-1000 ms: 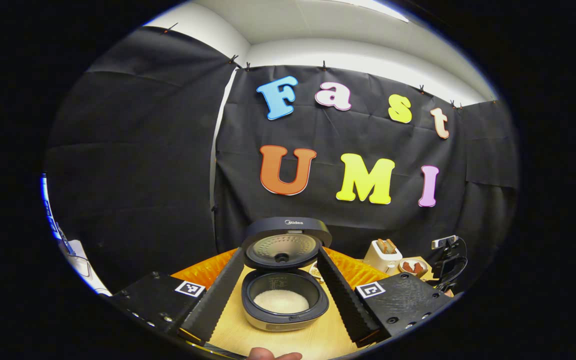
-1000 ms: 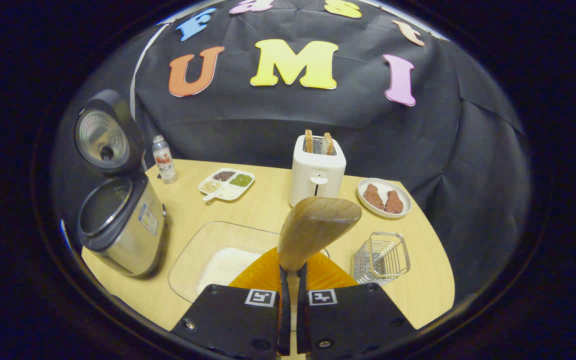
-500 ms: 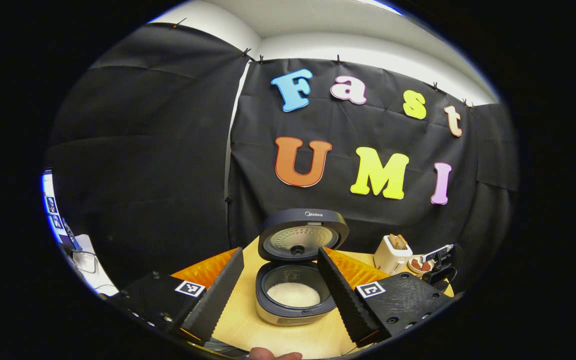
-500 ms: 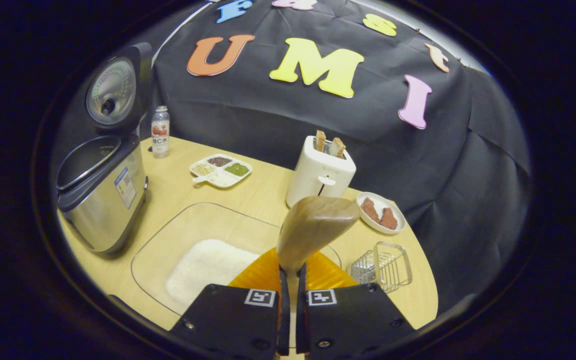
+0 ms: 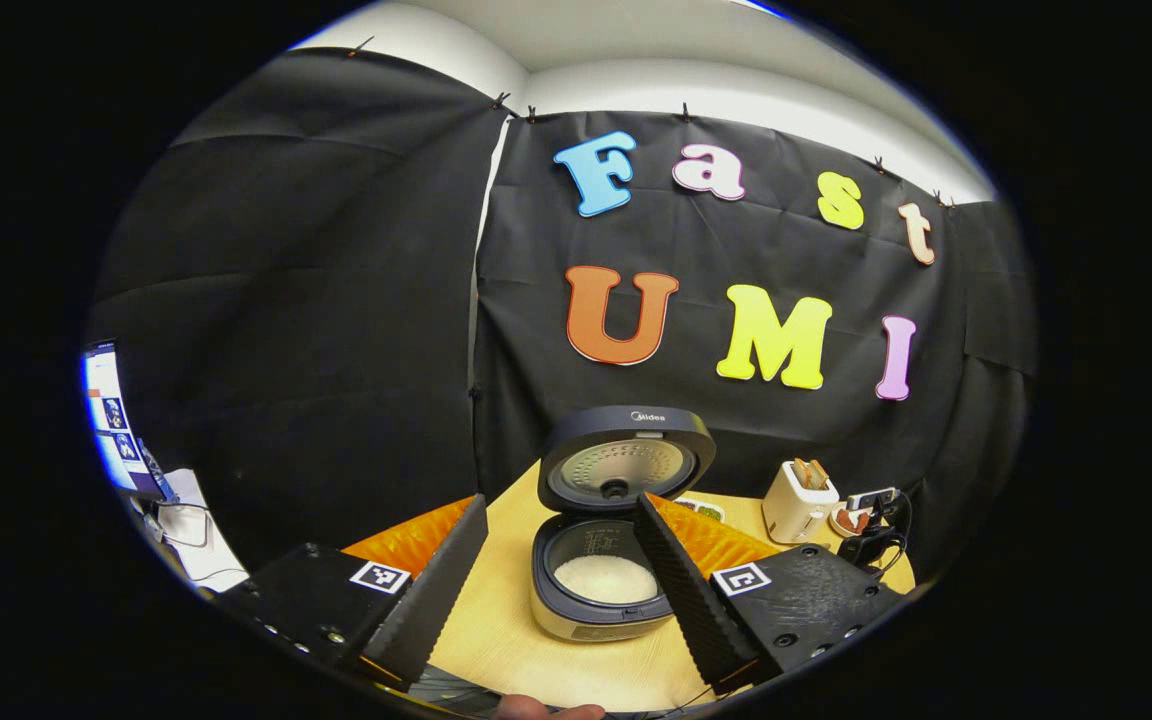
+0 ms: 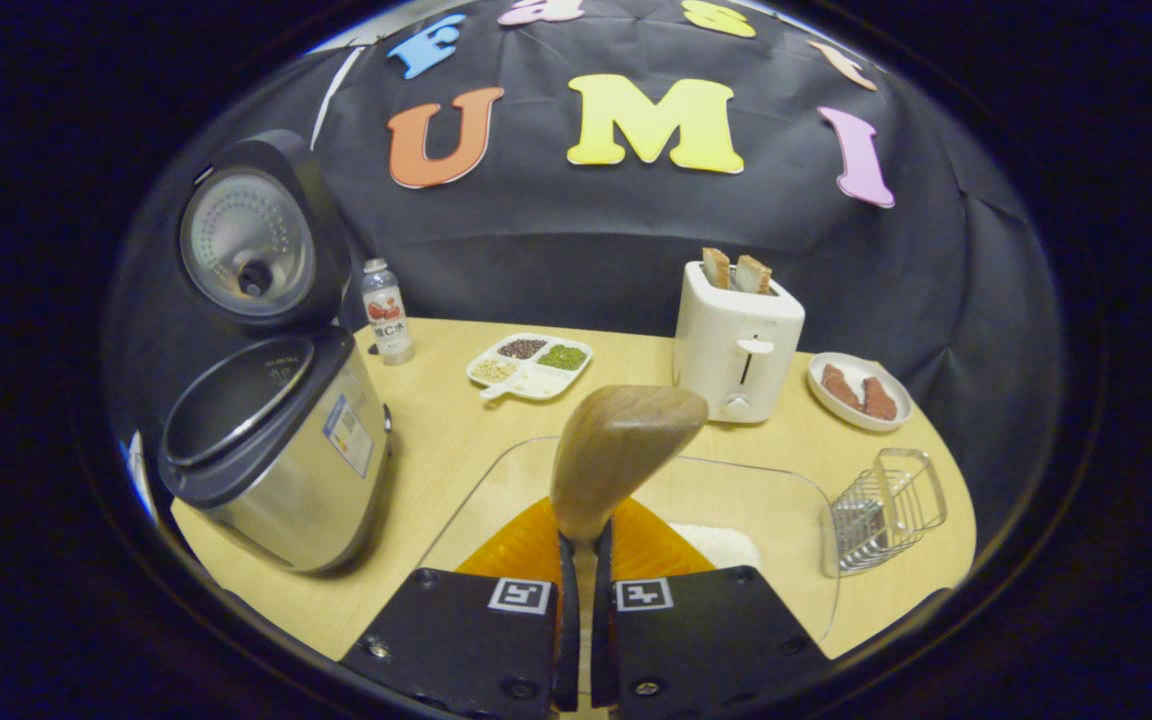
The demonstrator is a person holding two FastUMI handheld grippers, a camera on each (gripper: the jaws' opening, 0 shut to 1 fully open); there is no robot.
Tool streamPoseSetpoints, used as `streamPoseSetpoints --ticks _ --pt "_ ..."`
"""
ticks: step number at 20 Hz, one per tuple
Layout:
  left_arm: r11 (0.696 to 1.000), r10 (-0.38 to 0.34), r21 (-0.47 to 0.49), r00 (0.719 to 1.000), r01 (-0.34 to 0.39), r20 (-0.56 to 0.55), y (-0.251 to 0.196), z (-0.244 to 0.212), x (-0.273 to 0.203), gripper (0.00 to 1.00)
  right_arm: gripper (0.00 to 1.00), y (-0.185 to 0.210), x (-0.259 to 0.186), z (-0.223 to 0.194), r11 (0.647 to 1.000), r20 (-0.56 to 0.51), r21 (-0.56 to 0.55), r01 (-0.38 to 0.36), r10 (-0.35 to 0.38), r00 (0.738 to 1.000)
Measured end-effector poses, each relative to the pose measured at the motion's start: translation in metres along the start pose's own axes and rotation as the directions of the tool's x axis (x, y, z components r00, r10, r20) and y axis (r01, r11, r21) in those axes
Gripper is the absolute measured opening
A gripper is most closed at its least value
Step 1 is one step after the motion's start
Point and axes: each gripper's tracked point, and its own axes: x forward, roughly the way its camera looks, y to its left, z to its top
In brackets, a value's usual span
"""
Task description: Close the left gripper, press the button to open the rice cooker; take a wooden spoon from the chopstick holder with the right hand, scoop a spoonful of rice and pour it into the rice cooker, then put the wooden spoon back into the chopstick holder.
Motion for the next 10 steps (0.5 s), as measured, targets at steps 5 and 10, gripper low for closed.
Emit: streamPoseSetpoints --ticks 5,10 --pt "1.0 0.021 0.001 1.0 -0.021 -0.011 0.002 -0.003 -0.005 0.95 0.1 -0.01 0.002 -0.005 0.925 -0.043 0.375 -0.067 0.09 0.995" --pt "1.0 0.011 0.017 1.0 -0.01 -0.021 -0.012 -0.004 -0.008 0.95 0.1 -0.033 -0.003 -0.016 0.739 -0.042 0.667 -0.096 0.166 0.985"
